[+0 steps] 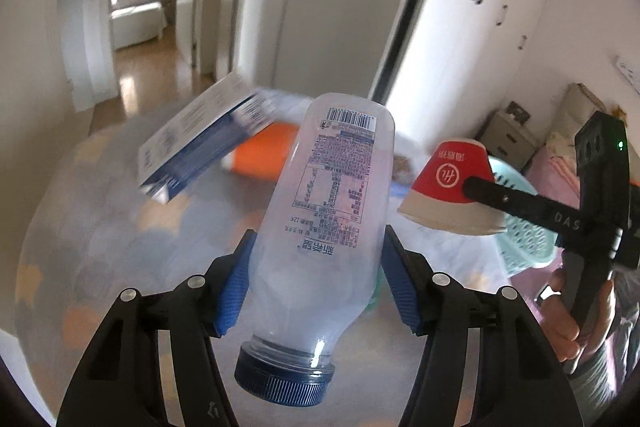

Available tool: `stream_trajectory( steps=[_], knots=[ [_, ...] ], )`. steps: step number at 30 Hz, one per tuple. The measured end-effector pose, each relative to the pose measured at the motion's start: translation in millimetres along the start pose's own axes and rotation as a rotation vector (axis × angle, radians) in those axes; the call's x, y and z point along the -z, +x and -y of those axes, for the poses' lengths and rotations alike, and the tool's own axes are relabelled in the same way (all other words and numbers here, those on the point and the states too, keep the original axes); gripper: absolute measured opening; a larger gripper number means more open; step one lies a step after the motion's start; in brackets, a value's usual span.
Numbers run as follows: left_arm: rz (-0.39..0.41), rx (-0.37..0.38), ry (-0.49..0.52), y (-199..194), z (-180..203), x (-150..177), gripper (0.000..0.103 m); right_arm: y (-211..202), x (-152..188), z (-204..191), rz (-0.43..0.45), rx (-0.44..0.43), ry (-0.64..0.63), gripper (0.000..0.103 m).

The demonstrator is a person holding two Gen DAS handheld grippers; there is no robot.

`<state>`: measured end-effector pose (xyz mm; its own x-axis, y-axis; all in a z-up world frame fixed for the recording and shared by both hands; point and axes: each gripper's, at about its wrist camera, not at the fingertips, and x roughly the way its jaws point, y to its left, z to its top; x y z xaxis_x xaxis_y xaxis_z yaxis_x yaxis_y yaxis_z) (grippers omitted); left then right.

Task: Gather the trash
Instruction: 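Carry the bottle and cup over the teal basket and open both tools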

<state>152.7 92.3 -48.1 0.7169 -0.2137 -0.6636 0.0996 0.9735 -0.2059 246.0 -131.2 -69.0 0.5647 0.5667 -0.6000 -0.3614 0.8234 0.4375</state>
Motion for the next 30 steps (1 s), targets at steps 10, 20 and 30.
stream_trajectory(
  steps=[10, 20, 30],
  knots=[
    [0.02, 0.141, 0.107, 28, 100, -21, 0.059, -86, -9, 33, 0.178, 0.188, 0.004, 0.034],
    [-0.067, 0.283, 0.172, 93, 195, -31, 0.059, -138, -7, 124, 0.233, 0.363, 0.184, 0.034],
    [-0.223, 0.33, 0.153, 180, 250, -24, 0.059, -151, 8, 208, 0.189, 0.51, 0.346, 0.034]
  ],
)
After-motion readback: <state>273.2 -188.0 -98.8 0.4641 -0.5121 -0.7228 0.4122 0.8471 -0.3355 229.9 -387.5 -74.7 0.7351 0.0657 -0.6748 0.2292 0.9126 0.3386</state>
